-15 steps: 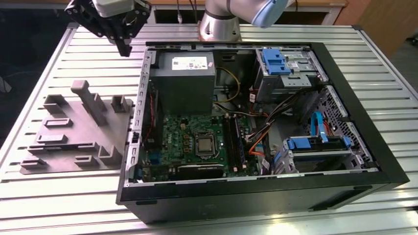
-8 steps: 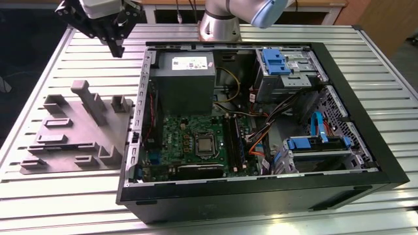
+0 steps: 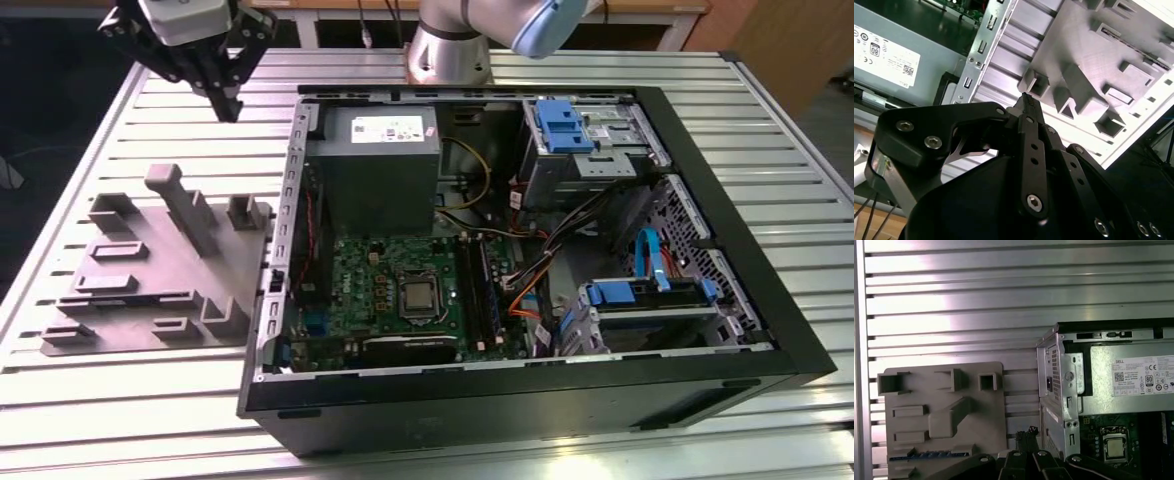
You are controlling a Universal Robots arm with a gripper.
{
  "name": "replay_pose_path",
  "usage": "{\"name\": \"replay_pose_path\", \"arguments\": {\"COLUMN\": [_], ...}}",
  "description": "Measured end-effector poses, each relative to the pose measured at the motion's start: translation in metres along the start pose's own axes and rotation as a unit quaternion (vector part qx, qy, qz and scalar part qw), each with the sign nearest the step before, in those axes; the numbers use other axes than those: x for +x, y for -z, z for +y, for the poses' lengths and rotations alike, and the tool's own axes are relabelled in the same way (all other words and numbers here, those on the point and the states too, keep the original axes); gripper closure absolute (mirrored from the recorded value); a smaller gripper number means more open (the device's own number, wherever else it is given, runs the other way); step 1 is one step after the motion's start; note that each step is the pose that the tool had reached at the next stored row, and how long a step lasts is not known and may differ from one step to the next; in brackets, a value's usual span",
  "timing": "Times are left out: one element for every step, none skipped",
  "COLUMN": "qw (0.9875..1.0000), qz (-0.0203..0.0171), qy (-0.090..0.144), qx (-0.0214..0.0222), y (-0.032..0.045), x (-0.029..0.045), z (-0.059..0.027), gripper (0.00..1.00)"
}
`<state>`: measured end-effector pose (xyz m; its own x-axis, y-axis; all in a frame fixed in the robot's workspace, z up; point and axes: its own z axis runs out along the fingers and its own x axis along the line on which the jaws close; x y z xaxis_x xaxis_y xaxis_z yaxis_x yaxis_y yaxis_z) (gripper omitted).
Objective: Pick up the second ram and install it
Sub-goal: 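Reach for the second ram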
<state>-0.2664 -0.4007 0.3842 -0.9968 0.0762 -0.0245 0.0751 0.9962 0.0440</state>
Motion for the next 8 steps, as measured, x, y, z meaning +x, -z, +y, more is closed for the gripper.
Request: {"name": "replay_pose_path", "arguments": {"qw": [1.0, 1.0, 1.0, 1.0, 1.0, 1.0, 1.0, 1.0], "qz": [0.0, 0.0, 0.0, 0.0, 0.0, 0.0, 0.0, 0.0], "qy": [0.0, 0.0, 0.0, 0.0, 0.0, 0.0, 0.0, 0.0], "qx": [0.0, 0.0, 0.0, 0.0, 0.0, 0.0, 0.0, 0.0], "y": [-0.0005, -0.001, -0.0014, -0.0019, -0.0024, -0.0029, -0.0033, -0.0037], "x": [0.0013, 0.0025, 0.0037, 0.0048, 0.006, 0.0072, 0.0085, 0.0097], "z": [-0.0005, -0.0009, -0.0015, -0.0021, -0.0029, -0.0037, -0.0045, -0.0053], "gripper": [0.9, 0.9, 0.9, 0.9, 0.9, 0.9, 0.9, 0.9]}}
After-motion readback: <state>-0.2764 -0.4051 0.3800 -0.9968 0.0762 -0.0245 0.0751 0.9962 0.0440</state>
